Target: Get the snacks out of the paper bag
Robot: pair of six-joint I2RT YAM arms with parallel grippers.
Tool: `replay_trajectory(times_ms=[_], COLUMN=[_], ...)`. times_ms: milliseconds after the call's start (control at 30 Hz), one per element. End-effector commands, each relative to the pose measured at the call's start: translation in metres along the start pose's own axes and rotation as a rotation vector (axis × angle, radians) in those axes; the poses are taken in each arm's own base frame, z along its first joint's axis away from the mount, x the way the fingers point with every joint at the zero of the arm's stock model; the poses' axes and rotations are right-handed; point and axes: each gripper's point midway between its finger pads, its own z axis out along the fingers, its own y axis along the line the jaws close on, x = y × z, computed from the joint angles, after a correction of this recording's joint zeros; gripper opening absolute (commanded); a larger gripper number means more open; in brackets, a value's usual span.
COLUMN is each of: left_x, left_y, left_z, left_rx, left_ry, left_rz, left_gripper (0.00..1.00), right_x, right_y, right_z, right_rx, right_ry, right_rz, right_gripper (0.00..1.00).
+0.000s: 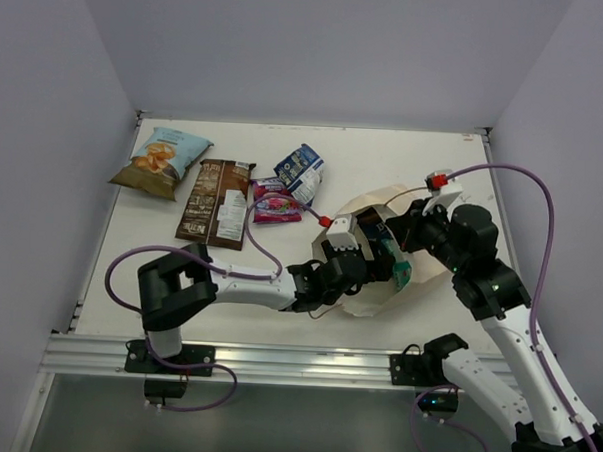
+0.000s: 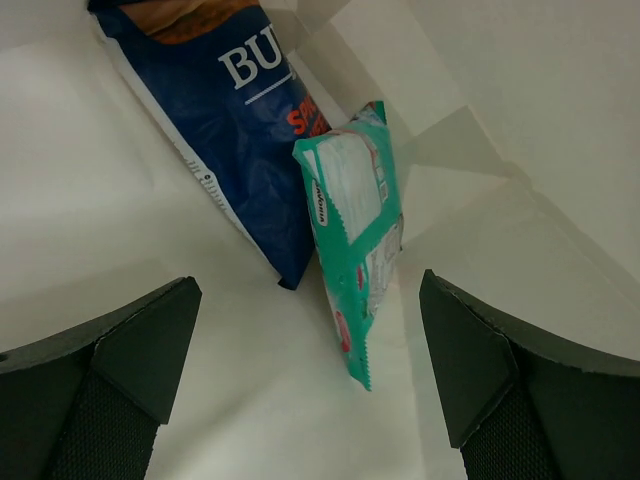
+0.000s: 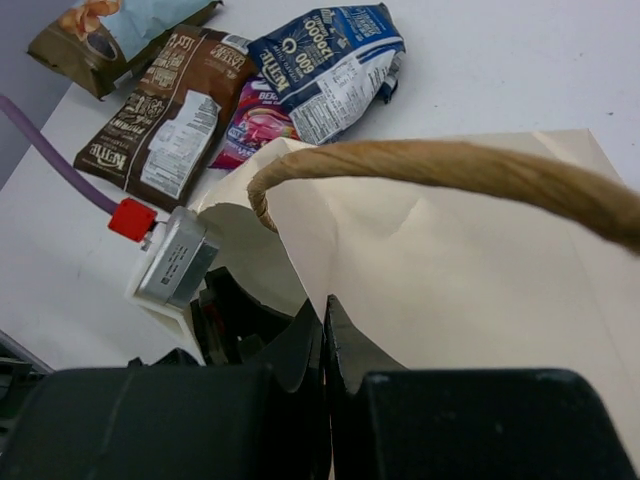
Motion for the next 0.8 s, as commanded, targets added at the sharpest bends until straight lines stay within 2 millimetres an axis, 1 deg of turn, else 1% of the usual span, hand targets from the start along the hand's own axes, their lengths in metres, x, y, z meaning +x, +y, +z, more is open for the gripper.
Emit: replay_trajectory(times_ms=[0,100,133,200,267,300,367,467,600,633,667,700,767], left_x=[-0.016,-0.014,-0.013,-0.011,-0.01,-0.006,-0.004,0.004,0.003,0.004,0.008,0.006,0.008], left_y=[-0.016,-0.004,0.001,0.003,0.0,0.002,-0.002,-0.003,-0.011,-0.014,-0.012,-0.016,-0.017], left_z=[0.002,-0.001,-0.001,-0.001,0.001,0.004,0.008,0.014,0.025,0.027,0.03,0.032,0.035], left_rx=[0.029,-0.004,-0.018,-0.024,-0.013,-0.018,-0.014,-0.016,-0.006,-0.003,-0.009,-0.001,0.012], left_ry=[-0.061,-0.061,-0.064,-0.062,-0.061,-0.058,-0.05,-0.035,-0.038,-0.035,-0.028,-0.032,-0.03], left_rz=[-0.055,-0.078,-0.089,-0.092,-0.099,-0.095,-0.095,-0.086,-0.09,-0.092,-0.086,-0.091,-0.1], left_gripper=[1.0,1.0,1.0,1.0,1.0,1.0,1.0,1.0,0.91,0.91,0.9,0.88,0.85], right_x=[-0.012,-0.008,-0.007,-0.003,0.0,0.001,0.005,0.008,0.011,0.01,0.011,0.011,0.01], right_y=[0.022,0.025,0.03,0.033,0.036,0.036,0.035,0.034,0.035,0.036,0.036,0.038,0.039], right_z=[-0.007,-0.009,-0.011,-0.011,-0.012,-0.012,-0.013,-0.014,-0.014,-0.014,-0.013,-0.014,-0.014], right_rx=[-0.106,-0.124,-0.147,-0.164,-0.178,-0.179,-0.177,-0.174,-0.18,-0.187,-0.192,-0.201,-0.208], right_ry=[-0.039,-0.03,-0.028,-0.015,-0.008,-0.004,0.004,0.007,0.011,0.006,0.007,0.007,0.005], right_rz=[0.018,0.04,0.056,0.085,0.097,0.103,0.112,0.114,0.113,0.113,0.113,0.112,0.112], right_gripper=[0.0,0.0,0.0,0.0,0.0,0.0,0.0,0.0,0.0,0.0,0.0,0.0,0.0])
